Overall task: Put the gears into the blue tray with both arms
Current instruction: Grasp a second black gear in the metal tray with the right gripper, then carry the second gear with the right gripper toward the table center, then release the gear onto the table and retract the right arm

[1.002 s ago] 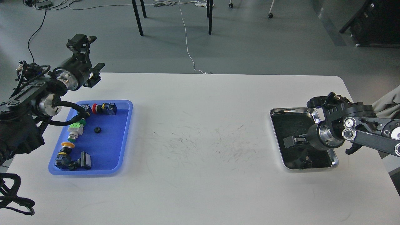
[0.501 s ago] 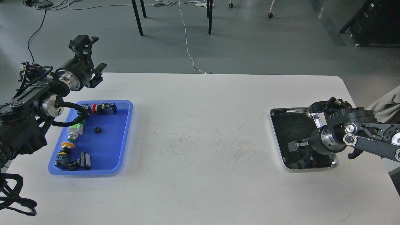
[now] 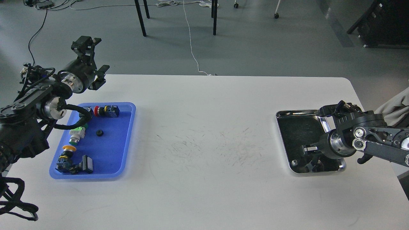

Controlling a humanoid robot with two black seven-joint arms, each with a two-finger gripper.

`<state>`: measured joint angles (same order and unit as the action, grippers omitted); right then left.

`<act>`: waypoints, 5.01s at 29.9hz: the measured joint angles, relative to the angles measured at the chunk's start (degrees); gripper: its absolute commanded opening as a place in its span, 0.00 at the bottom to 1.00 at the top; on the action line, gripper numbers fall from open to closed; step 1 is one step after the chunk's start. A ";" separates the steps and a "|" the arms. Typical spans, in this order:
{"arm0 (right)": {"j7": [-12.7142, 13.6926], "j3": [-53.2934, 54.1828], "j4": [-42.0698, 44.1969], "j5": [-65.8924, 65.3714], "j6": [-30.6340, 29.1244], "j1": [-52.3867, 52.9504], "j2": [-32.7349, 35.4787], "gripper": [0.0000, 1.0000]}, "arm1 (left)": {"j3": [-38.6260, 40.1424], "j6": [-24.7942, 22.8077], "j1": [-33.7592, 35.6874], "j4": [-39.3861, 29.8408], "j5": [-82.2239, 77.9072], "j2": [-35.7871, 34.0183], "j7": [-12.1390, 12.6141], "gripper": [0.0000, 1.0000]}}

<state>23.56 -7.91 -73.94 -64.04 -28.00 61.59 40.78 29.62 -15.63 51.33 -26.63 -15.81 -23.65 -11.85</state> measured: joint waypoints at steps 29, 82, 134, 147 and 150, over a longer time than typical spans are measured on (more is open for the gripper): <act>0.45 0.30 3.00 -1.09 0.00 -0.57 -0.86 0.01 | 0.07 0.12 0.00 -0.01 0.04 0.01 -0.02 0.98; -0.08 14.86 21.88 19.65 0.00 0.46 -40.79 0.02 | 0.02 -0.63 -0.14 4.96 0.12 -1.19 0.14 0.98; -3.60 31.33 26.21 17.52 0.00 -1.75 -40.78 0.95 | 0.03 -0.71 -0.24 4.99 0.25 -2.89 -0.02 0.98; -3.62 71.38 26.54 22.83 0.01 -5.99 -40.78 0.98 | 0.00 -5.51 0.79 4.20 -0.04 -5.03 1.32 0.98; -3.62 76.09 26.15 31.89 0.01 -9.11 -37.00 0.98 | -0.11 -6.89 1.14 2.30 -1.45 -6.33 1.47 0.98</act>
<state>19.93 68.17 -47.79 -32.16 -27.99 52.49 3.78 29.51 -22.53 52.46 -24.33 -17.26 -29.99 -10.39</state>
